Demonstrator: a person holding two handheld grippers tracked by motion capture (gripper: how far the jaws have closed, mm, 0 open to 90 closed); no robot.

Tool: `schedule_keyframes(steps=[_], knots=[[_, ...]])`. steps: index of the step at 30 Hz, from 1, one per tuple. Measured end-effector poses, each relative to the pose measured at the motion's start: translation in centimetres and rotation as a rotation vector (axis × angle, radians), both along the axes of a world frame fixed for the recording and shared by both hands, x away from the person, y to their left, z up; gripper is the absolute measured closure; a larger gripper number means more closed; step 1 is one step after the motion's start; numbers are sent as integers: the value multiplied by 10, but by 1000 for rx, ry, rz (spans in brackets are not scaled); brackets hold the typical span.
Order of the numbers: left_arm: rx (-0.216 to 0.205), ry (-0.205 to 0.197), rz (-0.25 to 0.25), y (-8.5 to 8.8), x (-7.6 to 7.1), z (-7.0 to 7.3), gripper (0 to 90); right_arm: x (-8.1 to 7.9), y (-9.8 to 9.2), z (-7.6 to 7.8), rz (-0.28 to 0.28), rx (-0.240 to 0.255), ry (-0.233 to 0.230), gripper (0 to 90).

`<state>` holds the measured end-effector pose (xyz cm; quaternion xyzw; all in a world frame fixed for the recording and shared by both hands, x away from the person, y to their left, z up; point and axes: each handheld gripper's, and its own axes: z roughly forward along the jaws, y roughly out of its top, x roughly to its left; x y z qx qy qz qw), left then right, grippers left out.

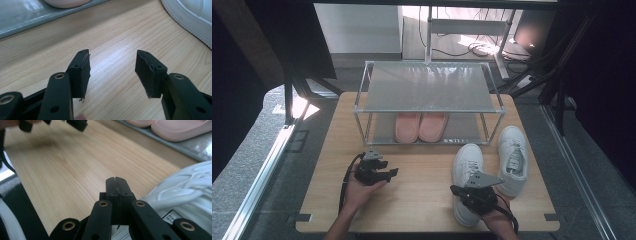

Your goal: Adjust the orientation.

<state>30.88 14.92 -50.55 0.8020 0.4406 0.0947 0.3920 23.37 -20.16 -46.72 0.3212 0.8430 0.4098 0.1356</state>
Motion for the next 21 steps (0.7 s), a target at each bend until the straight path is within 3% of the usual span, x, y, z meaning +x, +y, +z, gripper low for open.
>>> schedule_keyframes(steps=[8, 21], knots=[[-4, 3, 15, 3, -1, 0, 463, -2, 4, 3, 12, 15, -4, 900], [2, 12, 18, 5, 0, -2, 461, -11, 7, 2, 16, -58, 4, 900]])
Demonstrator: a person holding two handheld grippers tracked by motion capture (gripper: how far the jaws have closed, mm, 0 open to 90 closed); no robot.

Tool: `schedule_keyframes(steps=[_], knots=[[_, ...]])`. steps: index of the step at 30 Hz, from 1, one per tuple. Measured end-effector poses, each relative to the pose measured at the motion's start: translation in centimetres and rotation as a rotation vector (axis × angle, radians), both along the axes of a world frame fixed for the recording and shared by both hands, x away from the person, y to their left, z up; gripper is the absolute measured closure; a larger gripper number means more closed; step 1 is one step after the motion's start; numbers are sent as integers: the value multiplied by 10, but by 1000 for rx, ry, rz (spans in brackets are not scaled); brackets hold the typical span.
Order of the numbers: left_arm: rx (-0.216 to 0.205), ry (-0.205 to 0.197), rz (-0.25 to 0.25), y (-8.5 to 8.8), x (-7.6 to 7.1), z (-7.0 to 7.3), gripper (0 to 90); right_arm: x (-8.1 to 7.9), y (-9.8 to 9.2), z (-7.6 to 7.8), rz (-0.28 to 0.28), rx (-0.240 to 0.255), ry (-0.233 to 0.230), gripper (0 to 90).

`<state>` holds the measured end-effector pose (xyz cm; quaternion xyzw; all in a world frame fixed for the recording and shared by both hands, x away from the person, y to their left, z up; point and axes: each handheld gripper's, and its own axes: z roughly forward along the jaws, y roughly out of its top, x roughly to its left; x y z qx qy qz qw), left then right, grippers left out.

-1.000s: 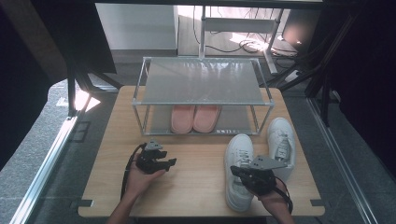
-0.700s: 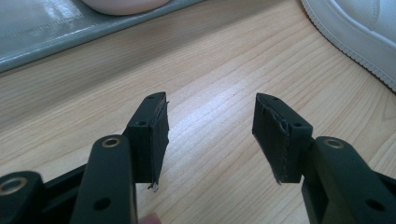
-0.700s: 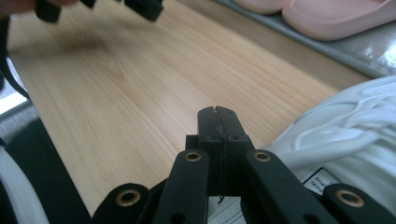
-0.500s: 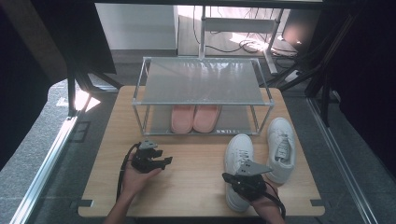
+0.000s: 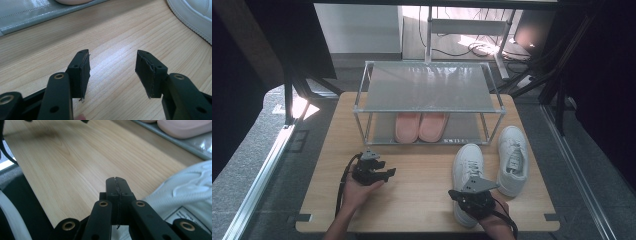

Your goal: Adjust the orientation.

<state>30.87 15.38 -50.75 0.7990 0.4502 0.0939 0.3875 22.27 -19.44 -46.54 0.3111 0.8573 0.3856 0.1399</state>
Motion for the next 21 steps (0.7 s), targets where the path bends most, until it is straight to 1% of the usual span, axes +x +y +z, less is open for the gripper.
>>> schedule_keyframes(steps=[2, 3, 8, 16, 21], knots=[[2, 1, 0, 0, 0, 0, 461, 0, -2, -3, -9, -14, 3, 900], [1, 5, 2, 0, 0, -1, 461, 0, -3, -4, -10, -5, 12, 900], [3, 7, 0, -1, 0, -1, 460, 0, -4, -3, -11, -12, 8, 900], [-1, 7, 0, 0, 0, -1, 460, -2, -9, -3, -20, -2, 17, 900], [1, 6, -2, 0, 0, -1, 459, -3, -11, -3, -20, -7, 15, 900]])
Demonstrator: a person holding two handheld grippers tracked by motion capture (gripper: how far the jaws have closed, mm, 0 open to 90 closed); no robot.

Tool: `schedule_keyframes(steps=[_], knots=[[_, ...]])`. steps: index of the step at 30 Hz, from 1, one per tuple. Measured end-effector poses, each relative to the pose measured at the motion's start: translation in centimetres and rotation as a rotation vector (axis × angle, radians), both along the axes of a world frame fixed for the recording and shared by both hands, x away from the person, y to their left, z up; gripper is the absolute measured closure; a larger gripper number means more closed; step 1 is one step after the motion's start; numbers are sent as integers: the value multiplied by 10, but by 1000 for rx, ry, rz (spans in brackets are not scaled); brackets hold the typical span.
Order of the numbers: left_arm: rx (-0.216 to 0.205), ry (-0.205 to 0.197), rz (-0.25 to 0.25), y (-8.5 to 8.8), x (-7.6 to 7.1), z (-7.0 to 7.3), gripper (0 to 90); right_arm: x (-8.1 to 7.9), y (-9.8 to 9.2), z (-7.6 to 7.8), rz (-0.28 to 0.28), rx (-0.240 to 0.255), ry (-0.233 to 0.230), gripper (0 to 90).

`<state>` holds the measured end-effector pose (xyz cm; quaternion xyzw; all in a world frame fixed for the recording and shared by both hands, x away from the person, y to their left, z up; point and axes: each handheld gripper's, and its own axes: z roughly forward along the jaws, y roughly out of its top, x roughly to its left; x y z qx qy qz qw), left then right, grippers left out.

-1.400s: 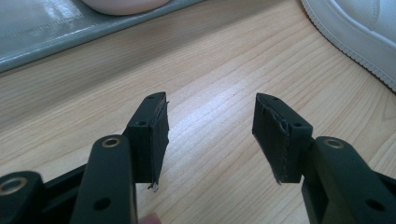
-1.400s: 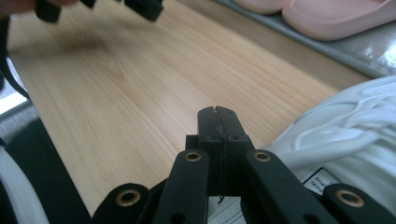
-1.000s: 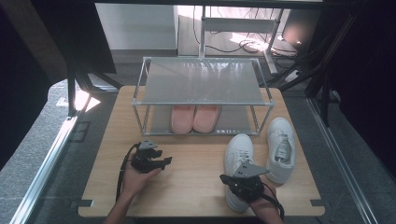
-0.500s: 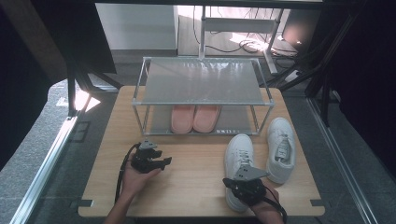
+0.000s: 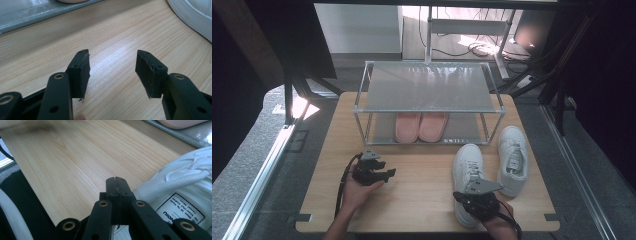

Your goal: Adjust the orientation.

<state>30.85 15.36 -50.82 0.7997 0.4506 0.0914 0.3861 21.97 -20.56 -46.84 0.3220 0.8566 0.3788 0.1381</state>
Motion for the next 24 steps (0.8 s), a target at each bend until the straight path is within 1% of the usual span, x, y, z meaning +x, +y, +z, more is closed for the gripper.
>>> schedule_keyframes(steps=[3, 6, 10, 15, 18, 20, 21, 22, 23, 24], knots=[[-1, -2, 0, 0, 0, 1, 459, 0, -1, 0, 5, -11, 0, 900], [0, -1, -1, 1, 0, 1, 459, -2, -4, 1, 1, -6, -6, 900], [0, 0, -2, 0, -1, 1, 459, -2, -10, 1, 3, 5, 5, 900], [1, -1, -1, 0, -1, 1, 459, -2, -14, 3, 12, -8, 13, 900], [1, 2, -1, 0, -1, 0, 459, -3, -20, 4, 2, -2, 14, 900], [1, 3, -1, -1, -1, 0, 459, -4, -26, 7, -21, -2, 5, 900], [3, 1, -5, -1, -1, 0, 459, -5, -30, 7, -50, -34, -10, 900], [4, 2, -6, -1, -1, 0, 459, -4, -34, 5, -91, -97, -32, 900], [7, 2, -11, -2, 0, 0, 459, -3, -41, 3, -105, -80, -11, 900], [7, 5, -7, -2, 0, -1, 459, -4, -49, 1, -101, -11, 19, 900]])
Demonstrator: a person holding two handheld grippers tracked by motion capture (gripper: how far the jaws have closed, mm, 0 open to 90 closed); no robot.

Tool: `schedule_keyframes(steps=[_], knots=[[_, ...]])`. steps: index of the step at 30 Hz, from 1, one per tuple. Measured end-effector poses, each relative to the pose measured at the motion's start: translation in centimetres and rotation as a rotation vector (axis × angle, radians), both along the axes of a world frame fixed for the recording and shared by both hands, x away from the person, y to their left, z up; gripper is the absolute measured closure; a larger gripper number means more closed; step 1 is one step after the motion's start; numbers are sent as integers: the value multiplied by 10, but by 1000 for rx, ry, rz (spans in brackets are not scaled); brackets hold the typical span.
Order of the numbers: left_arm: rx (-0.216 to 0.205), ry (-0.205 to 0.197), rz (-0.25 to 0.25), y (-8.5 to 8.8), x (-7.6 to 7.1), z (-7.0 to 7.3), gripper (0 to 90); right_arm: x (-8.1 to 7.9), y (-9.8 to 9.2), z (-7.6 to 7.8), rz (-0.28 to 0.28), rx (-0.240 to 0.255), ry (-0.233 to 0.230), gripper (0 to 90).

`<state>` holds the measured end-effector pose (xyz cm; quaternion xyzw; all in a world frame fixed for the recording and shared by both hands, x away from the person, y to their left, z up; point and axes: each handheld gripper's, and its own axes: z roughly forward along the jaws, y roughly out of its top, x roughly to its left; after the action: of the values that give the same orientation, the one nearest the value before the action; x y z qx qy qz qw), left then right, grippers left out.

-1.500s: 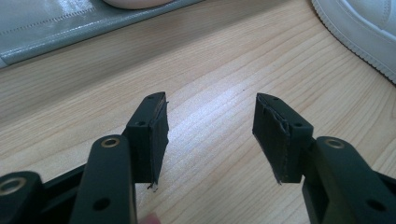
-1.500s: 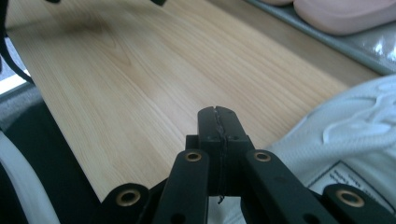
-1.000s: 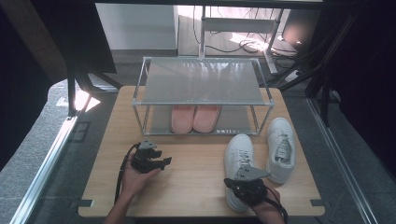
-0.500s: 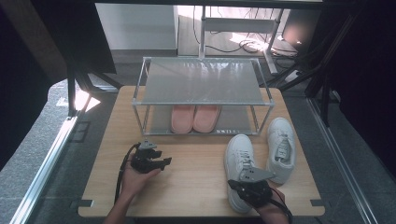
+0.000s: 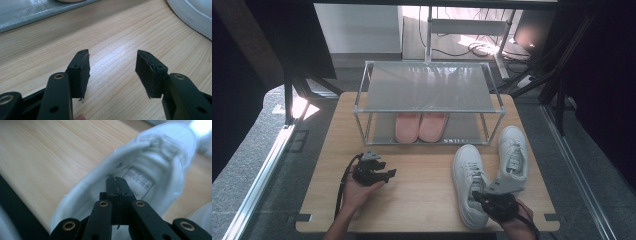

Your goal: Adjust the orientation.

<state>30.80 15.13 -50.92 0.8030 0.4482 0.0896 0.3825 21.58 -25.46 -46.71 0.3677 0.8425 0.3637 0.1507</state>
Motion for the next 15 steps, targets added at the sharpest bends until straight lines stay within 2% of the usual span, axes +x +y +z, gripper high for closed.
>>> schedule_keyframes(steps=[2, 4, 6, 10, 15], knots=[[2, 7, -1, -2, 0, -1, 459, -2, -8, -5, -38, -33, -4, 900], [8, 8, -6, -4, 0, -2, 458, -5, -13, -3, -29, 32, 10, 900], [7, 9, -8, -6, 0, -2, 458, -8, -14, 5, -29, 48, -26, 900], [12, 8, -14, -6, 0, -2, 458, -16, -5, 22, 15, 79, -67, 900], [7, 11, -6, -4, 0, -2, 458, -18, 17, 17, 88, 54, -43, 900]])
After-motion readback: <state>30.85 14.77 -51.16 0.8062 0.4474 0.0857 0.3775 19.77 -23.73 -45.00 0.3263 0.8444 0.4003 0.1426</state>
